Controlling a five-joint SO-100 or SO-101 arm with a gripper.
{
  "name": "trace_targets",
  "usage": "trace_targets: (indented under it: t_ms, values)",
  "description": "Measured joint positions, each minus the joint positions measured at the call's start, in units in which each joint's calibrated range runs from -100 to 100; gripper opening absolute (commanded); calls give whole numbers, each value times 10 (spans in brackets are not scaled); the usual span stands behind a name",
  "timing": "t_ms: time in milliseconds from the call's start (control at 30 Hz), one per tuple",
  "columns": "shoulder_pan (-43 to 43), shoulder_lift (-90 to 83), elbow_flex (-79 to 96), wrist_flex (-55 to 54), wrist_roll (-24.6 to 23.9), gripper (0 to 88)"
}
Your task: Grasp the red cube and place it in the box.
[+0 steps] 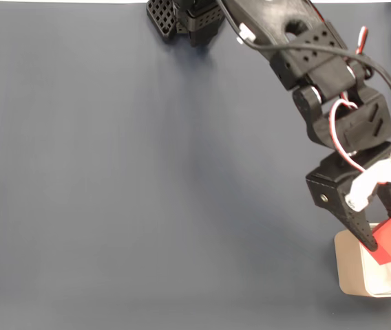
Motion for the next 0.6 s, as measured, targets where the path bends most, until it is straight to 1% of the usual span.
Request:
trace_targets:
  t_ms: [233,333,600]
  values:
    - [-3,64,-61,0,-3,62]
    - [-3,86,-85,0,-15,62]
    - [-3,136,-137,0,-24,63]
